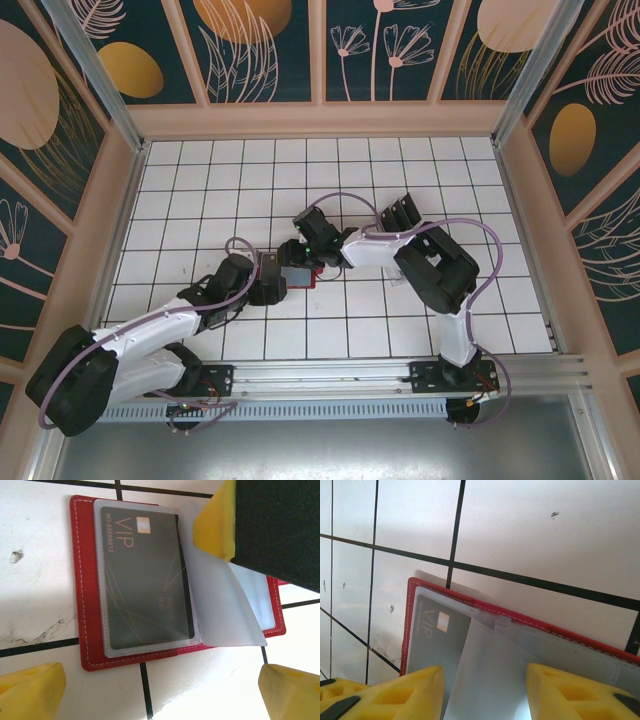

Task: Put the credit cards into the card holder

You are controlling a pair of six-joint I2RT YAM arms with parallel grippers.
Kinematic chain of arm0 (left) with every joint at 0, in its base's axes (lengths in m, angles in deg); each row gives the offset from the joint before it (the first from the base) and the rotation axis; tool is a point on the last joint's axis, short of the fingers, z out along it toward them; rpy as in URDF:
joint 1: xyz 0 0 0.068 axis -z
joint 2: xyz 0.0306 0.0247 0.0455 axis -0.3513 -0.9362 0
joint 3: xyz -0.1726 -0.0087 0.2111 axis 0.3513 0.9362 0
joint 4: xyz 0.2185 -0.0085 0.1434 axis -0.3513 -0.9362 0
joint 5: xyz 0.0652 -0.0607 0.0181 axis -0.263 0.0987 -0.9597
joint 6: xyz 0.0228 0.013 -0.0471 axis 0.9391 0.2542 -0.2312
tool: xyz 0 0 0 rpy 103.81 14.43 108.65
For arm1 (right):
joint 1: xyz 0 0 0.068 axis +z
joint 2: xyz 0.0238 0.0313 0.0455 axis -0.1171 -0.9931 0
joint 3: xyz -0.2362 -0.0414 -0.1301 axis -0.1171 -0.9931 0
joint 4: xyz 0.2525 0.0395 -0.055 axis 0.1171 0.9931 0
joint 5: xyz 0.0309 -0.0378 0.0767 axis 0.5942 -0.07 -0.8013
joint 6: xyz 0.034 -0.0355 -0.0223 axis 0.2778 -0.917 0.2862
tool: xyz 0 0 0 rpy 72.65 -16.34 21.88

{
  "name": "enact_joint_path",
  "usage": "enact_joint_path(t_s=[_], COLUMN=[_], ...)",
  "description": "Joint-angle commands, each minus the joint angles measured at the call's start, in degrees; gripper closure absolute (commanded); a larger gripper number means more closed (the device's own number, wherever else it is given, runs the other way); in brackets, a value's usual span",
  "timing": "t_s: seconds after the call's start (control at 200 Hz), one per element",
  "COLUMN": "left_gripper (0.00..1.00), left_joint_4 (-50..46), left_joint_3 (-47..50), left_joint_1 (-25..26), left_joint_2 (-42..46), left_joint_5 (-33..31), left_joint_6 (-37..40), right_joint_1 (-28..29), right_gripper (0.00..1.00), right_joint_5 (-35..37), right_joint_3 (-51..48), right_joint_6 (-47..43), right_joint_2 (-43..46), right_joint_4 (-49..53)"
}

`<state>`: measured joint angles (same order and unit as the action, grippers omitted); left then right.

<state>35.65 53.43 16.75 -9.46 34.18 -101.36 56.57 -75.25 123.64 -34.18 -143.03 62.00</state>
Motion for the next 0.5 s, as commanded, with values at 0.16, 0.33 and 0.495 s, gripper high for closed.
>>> enact_joint_path(t_s=[0.16,0.33,0.495], left_gripper=[0.02,0.02,0.01], left_joint_4=[0.1,0.9,2.2], left_joint_3=[1.3,1.6,1.5], left_joint_1=[0.6,0.7,0.8], left_joint_2=[1.3,0.5,-0.6], left_joint_5=[1.0,1.1,1.1], left_joint_6=[-0.8,-0.5,-0.4], right_joint_1=[-0.2,-0.3,-0.3], right_gripper=[0.53,0.54,0.53], right_joint_5=[-1.5,-1.7,-1.9], right_joint_3=[0.3,0.6,0.9], right_joint_6=[1.0,1.0,1.0], right_joint_2=[-1.0,-1.3,-1.6], right_joint_4=[-0.9,-1.0,-0.9])
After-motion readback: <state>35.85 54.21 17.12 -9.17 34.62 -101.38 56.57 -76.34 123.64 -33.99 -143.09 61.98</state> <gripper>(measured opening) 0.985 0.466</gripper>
